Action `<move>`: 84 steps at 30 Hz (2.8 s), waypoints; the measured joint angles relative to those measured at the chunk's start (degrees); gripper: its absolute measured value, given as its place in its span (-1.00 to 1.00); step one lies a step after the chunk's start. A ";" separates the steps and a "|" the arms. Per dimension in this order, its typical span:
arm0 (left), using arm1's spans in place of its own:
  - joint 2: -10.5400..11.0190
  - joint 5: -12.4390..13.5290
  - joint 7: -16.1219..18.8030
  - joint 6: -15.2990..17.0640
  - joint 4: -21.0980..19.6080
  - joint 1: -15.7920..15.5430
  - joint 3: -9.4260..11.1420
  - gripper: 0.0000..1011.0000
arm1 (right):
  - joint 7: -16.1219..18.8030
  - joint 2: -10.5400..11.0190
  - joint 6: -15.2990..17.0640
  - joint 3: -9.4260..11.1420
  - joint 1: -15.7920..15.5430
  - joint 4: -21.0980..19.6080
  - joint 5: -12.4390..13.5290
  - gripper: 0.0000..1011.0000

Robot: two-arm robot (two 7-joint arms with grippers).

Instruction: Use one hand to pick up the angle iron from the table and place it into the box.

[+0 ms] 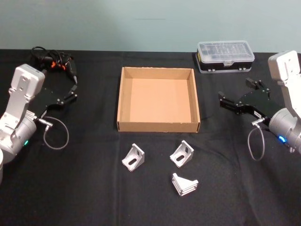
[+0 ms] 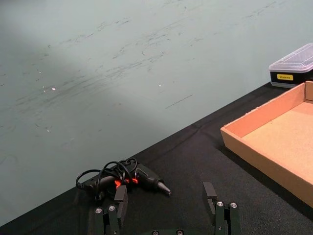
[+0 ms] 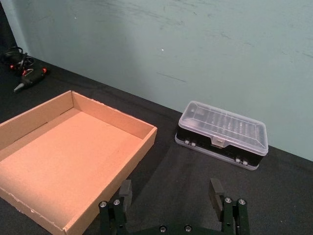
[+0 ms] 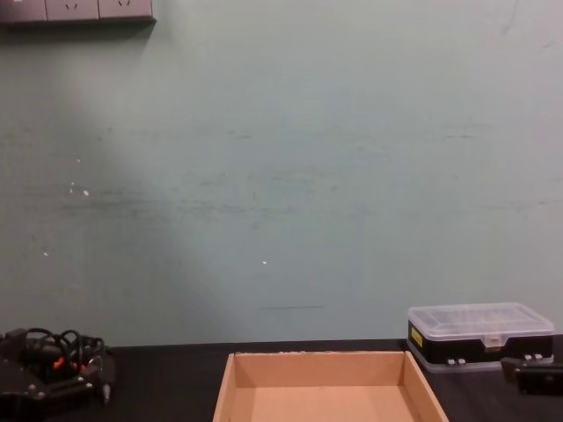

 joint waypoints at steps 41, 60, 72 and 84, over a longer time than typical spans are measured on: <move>0.00 0.00 0.00 0.00 0.00 0.00 0.00 0.98 | 0.00 0.00 0.00 0.00 0.00 0.00 0.00 0.99; 0.00 0.00 0.00 0.00 0.00 0.00 0.00 0.98 | 0.00 0.00 0.00 0.00 0.00 0.00 0.00 0.99; 0.00 0.00 0.00 0.00 0.00 0.00 0.00 0.98 | 0.45 -0.49 2.72 1.22 -1.16 -4.27 -1.17 0.99; 0.00 0.00 0.00 0.00 0.00 0.00 0.00 0.98 | 5.09 0.93 10.84 3.52 -4.84 -14.14 1.57 0.99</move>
